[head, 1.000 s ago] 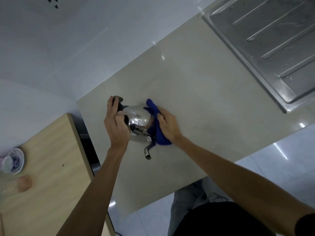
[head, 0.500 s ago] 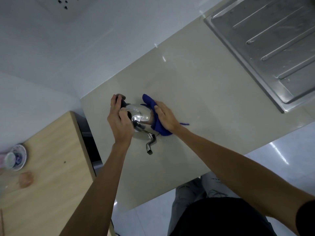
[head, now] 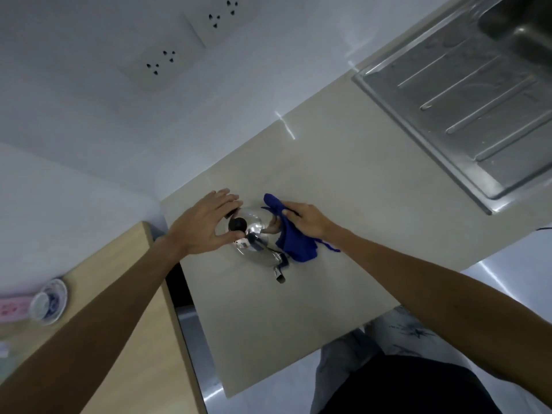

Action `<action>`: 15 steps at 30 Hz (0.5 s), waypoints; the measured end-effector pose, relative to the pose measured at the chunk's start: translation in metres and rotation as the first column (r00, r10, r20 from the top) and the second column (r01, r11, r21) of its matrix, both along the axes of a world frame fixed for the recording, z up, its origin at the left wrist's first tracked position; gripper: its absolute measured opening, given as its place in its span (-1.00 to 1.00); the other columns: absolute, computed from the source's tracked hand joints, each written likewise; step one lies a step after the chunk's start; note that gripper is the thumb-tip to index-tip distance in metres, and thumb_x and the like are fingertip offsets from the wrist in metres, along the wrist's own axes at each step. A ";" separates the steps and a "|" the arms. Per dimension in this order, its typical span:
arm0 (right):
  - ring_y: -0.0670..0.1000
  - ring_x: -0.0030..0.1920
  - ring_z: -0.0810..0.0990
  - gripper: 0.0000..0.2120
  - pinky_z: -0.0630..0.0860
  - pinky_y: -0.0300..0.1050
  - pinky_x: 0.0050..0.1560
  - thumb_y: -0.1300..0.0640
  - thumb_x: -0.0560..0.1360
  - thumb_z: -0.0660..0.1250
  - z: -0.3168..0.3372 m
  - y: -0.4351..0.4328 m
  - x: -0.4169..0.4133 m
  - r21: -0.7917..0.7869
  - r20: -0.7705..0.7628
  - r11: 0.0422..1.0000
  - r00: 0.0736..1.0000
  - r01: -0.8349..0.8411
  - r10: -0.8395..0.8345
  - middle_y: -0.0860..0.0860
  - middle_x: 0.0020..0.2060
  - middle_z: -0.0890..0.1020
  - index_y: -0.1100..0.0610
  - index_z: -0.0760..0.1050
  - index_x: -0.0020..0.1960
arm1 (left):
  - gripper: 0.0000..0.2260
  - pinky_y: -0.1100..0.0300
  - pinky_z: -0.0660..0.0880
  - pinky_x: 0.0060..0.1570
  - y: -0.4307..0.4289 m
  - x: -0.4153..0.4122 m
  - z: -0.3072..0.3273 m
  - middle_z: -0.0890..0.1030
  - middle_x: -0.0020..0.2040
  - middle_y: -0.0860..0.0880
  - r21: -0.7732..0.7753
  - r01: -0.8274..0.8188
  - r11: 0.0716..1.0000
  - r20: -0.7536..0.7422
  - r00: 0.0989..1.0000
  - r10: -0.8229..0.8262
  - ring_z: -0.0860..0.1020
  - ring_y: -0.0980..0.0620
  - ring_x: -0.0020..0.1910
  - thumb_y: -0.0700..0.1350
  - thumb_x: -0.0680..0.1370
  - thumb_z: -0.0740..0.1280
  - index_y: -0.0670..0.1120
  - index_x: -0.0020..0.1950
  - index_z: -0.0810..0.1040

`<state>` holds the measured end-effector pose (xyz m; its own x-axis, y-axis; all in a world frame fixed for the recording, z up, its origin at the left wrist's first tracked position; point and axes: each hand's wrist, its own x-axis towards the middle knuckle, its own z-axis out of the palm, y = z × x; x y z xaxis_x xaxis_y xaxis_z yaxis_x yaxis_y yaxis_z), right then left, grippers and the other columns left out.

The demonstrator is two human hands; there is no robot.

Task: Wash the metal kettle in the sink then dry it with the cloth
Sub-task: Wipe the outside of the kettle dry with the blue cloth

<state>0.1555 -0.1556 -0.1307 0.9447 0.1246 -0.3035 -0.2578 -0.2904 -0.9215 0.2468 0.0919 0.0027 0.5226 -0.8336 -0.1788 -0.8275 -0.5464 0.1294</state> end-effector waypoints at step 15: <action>0.04 0.12 0.66 -0.71 0.58 -0.11 0.14 0.21 0.53 0.39 -0.011 -0.022 -0.018 0.613 -0.362 0.633 0.880 0.473 -0.307 0.08 0.13 0.69 0.19 0.60 0.24 | -0.31 0.02 0.54 -0.23 -0.023 -0.030 0.007 0.65 -0.11 0.00 -0.032 -0.297 0.954 0.047 0.953 0.298 0.61 -0.05 -0.15 0.50 0.46 0.05 -0.07 0.04 0.59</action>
<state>0.1375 -0.1772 -0.1418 0.8782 0.0044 -0.4782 -0.4014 0.5505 -0.7320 0.2170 0.0686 0.0099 0.7555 -0.6427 -0.1271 -0.6336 -0.7661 0.1083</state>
